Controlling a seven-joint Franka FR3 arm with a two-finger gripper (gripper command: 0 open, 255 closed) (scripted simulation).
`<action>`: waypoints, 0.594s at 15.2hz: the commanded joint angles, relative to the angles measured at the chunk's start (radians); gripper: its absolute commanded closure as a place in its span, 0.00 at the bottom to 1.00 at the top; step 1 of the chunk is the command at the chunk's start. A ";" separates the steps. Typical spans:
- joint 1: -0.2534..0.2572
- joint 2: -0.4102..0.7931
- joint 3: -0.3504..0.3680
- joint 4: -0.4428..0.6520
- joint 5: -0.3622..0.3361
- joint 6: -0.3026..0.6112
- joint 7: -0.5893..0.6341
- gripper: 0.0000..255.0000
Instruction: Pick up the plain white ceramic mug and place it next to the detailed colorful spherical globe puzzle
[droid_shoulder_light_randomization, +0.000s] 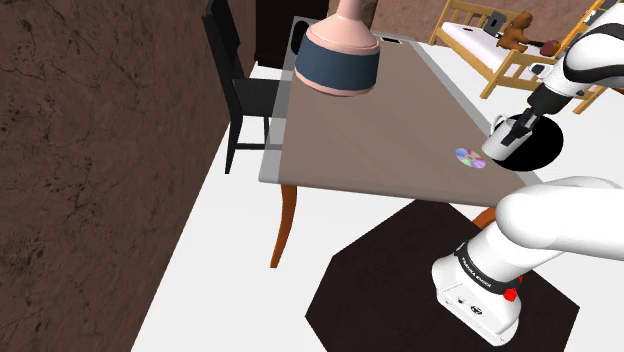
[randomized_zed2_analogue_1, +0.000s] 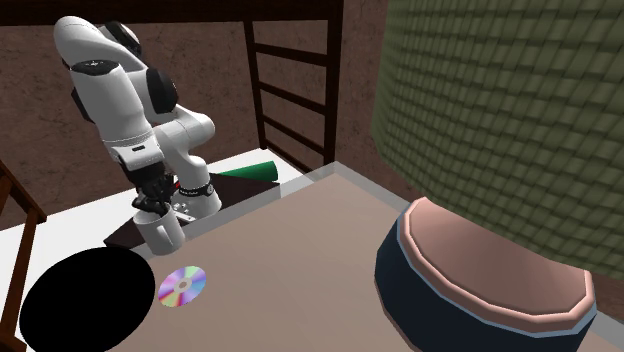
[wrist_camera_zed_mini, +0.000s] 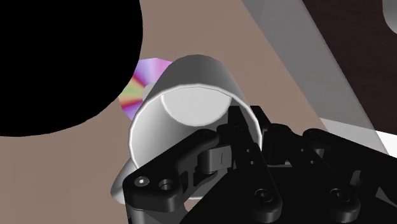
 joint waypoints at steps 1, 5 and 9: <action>0.000 0.011 -0.013 -0.018 -0.010 0.030 0.003 1.00; -0.003 0.033 -0.044 -0.056 -0.034 0.091 0.005 1.00; -0.004 0.063 -0.078 -0.091 -0.059 0.156 0.008 1.00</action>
